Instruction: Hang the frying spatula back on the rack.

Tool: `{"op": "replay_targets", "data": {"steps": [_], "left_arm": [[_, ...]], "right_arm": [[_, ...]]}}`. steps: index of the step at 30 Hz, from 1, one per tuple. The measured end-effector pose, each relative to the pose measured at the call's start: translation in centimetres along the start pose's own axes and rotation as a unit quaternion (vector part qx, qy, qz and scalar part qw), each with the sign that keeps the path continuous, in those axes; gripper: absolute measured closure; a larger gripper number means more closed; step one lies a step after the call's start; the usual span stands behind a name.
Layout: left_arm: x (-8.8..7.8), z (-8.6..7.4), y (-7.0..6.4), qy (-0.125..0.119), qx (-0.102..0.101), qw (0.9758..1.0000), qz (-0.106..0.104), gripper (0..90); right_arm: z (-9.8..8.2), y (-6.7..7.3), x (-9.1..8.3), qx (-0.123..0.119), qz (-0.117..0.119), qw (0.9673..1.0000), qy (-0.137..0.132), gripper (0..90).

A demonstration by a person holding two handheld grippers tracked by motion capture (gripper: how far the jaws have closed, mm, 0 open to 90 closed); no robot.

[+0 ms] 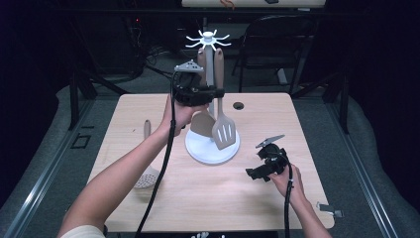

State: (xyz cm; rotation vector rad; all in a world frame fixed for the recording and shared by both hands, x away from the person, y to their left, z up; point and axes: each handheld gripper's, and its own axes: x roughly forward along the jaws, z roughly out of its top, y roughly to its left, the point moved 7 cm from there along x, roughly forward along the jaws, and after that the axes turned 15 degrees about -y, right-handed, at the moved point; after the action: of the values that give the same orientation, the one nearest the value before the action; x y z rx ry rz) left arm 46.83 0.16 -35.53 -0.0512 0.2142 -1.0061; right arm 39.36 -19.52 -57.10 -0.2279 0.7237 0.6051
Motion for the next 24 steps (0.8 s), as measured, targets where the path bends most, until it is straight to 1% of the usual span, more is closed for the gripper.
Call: {"op": "replay_targets", "data": {"steps": [2, 3, 6, 11, 12, 15, 16, 18, 19, 20, 21, 22, 24], "left_arm": [[0.0, 0.0, 0.1, 0.001, -0.001, 1.0, 0.001, 77.4], [0.1, 0.0, 0.2, 0.0, -0.002, 1.0, 0.002, 77.4], [0.1, -0.1, 0.4, -0.001, -0.004, 1.0, 0.005, 77.5], [0.3, -0.3, 0.8, 0.002, -0.006, 0.9998, 0.016, 77.4], [0.3, -0.3, 0.9, 0.001, -0.005, 0.9998, 0.018, 77.4], [0.4, -0.3, 1.2, 0.0, 0.001, 0.9996, 0.029, 77.4], [0.4, -0.3, 1.3, 0.001, 0.005, 0.9995, 0.033, 77.4], [0.4, -0.3, 1.4, 0.001, 0.01, 0.9992, 0.038, 77.4], [0.5, -0.3, 1.4, 0.0, 0.012, 0.9991, 0.04, 77.3], [0.5, -0.4, 1.4, 0.0, 0.014, 0.999, 0.042, 77.2], [0.5, -0.4, 1.4, -0.002, 0.016, 0.9989, 0.043, 77.2], [0.5, -0.4, 1.4, -0.001, 0.018, 0.9988, 0.045, 77.1], [0.4, -0.4, 1.5, -0.002, 0.02, 0.9987, 0.047, 76.6]], "right_arm": [[0.0, 0.0, 0.0, -0.002, 0.0, 1.0, 0.004, 1.1], [0.0, 0.1, 0.1, 0.006, 0.003, 1.0, -0.003, 1.1], [-0.1, 0.1, 0.1, 0.006, 0.004, 1.0, -0.002, 1.1], [-0.1, 0.1, 0.1, 0.006, 0.003, 1.0, -0.002, 1.1], [-0.1, 0.0, 0.0, -0.002, 0.0, 1.0, 0.005, 1.1], [0.0, 0.0, 0.0, -0.001, 0.002, 1.0, 0.003, 1.1], [0.0, 0.1, 0.1, 0.004, 0.004, 1.0, -0.002, 1.2], [0.0, 0.2, 0.1, 0.003, 0.004, 1.0, -0.003, 1.2], [-0.1, 0.0, 0.0, -0.006, 0.0, 1.0, 0.008, 1.2], [-0.1, 0.0, 0.0, -0.006, 0.0, 1.0, 0.007, 1.1], [-0.1, 0.0, 0.0, -0.006, 0.0, 1.0, 0.007, 1.1], [0.0, 0.2, 0.1, 0.003, 0.004, 1.0, -0.004, 1.1], [0.0, 0.2, 0.1, 0.004, 0.005, 1.0, -0.004, 1.1]]}}
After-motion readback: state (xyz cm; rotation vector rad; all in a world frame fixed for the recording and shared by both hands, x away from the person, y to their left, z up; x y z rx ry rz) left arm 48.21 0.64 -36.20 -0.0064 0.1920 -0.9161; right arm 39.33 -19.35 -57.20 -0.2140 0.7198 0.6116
